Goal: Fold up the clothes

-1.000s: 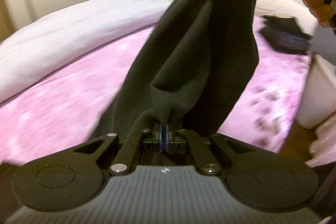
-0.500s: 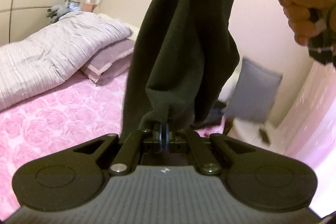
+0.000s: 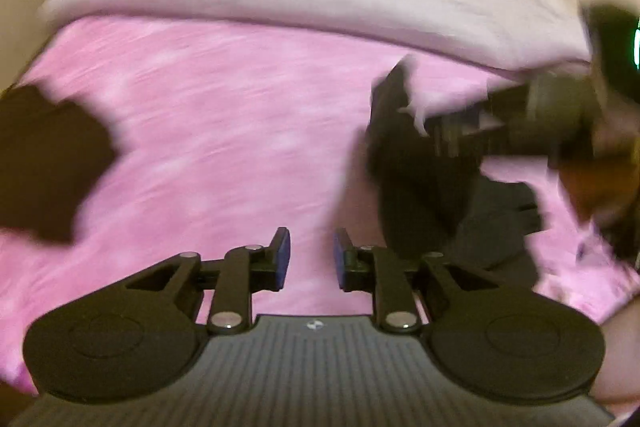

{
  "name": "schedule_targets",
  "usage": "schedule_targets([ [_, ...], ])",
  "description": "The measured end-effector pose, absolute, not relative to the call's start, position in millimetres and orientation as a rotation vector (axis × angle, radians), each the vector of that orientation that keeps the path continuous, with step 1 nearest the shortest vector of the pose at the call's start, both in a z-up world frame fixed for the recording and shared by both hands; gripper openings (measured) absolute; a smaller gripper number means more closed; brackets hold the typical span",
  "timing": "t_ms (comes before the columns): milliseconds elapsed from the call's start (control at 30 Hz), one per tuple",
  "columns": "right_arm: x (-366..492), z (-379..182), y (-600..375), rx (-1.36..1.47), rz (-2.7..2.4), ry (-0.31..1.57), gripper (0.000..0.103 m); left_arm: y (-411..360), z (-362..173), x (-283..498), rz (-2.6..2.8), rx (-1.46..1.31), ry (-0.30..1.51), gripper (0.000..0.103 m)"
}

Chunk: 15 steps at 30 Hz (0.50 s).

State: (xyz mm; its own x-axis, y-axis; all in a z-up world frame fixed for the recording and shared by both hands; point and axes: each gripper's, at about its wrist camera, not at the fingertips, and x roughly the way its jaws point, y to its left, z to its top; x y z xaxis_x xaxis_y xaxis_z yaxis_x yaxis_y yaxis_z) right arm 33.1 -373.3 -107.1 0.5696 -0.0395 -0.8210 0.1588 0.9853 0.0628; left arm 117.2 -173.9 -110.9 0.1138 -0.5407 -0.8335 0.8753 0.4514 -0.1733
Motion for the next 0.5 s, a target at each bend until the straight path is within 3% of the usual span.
schedule_targets([
  [67,52,-138,-346,0.173,-0.025,1.002,0.046,-160,-117,146,-1.021,0.399,1.008,0.028],
  [233,18,-155,-370,0.269,-0.126,1.035,0.054,-179,-142,171,-1.057,0.395,1.051,0.035],
  [300,-18,-156,-405,0.290,-0.222,1.063,0.056,-203,-153,160,-1.118,0.412,1.059,0.044],
  [433,-91,-177,-486,0.301,-0.408,1.161,0.059,-281,-182,123,-1.291,0.504,1.023,0.050],
  [500,-118,-195,-525,0.327,-0.449,1.200,0.062,-322,-203,96,-1.389,0.595,0.985,0.061],
])
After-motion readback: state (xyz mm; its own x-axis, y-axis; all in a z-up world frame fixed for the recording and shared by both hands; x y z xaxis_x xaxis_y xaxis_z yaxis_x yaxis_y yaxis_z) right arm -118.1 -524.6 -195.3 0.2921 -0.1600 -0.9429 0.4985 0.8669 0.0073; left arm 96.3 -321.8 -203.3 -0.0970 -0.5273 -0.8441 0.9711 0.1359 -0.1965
